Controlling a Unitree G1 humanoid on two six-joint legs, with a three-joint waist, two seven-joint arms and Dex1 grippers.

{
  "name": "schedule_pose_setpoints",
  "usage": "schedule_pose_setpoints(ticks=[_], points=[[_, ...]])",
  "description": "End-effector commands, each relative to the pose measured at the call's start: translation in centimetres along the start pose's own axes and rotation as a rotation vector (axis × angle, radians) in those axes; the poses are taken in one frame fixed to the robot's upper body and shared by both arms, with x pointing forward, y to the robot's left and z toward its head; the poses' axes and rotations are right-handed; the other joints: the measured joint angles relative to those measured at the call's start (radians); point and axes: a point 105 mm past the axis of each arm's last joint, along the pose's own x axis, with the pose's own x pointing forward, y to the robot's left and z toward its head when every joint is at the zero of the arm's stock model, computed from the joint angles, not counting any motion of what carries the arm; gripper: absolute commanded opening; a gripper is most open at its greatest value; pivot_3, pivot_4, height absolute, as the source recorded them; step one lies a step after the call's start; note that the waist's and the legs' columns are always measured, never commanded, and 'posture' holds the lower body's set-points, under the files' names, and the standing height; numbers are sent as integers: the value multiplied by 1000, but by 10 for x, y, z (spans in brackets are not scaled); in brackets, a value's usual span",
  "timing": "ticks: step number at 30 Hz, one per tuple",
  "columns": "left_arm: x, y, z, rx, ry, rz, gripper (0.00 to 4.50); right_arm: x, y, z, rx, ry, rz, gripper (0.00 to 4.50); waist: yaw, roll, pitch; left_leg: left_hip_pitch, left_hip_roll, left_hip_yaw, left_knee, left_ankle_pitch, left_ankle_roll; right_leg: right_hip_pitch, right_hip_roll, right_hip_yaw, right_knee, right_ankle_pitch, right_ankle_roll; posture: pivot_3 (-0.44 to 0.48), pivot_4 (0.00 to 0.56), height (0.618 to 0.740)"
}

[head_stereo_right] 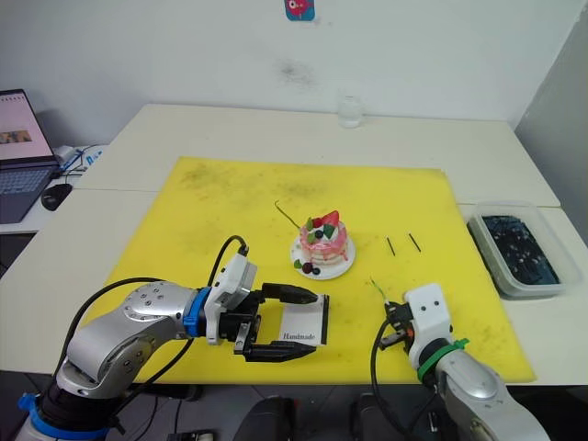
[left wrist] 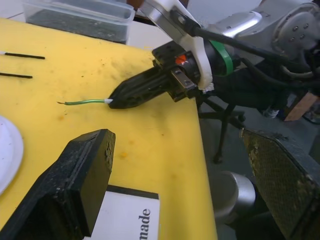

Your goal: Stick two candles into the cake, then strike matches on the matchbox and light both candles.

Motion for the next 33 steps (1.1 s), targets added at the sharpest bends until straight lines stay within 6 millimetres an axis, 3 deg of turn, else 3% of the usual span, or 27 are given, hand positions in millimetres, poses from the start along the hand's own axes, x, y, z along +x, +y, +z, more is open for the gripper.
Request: schedule_pose_setpoints(ticks=[1,10,14,22,25,33], points=[[8,-11,11,45,-20,-80,4500,-28,-12,20,-120,-15,55,26,3,1,0,0,-1,0,0,0,0,0,0,0,0,0,0,0,150,740],[24,-13,23,77,-52,-154,4500,-85,-79,-14,-310,182,117,26,3,0,0,0,-2,0,1,0,0,1,2,0,-2,0,0,0,150,740],[24,-13,24,75,-55,-158,4500,-91,-97,-23,-294,174,104,26,-6,0,0,1,-2,0,1,0,0,1,3,0,0,0,0,0,150,740],[28,-13,26,87,-56,-165,4500,-85,-104,-34,-231,182,123,26,-5,1,0,1,-2,0,1,0,0,2,4,1,1,-1,-1,0,150,740],[30,-14,26,90,-56,-168,4500,-85,-106,-31,-218,172,118,665,-3,1,0,1,-2,0,1,0,0,2,4,1,0,0,1,0,150,740],[34,-20,24,122,-60,-160,4500,-96,-96,-11,-238,208,171,3472,-1,2,-1,1,-2,-1,1,0,0,2,4,1,0,0,0,0,150,740]])
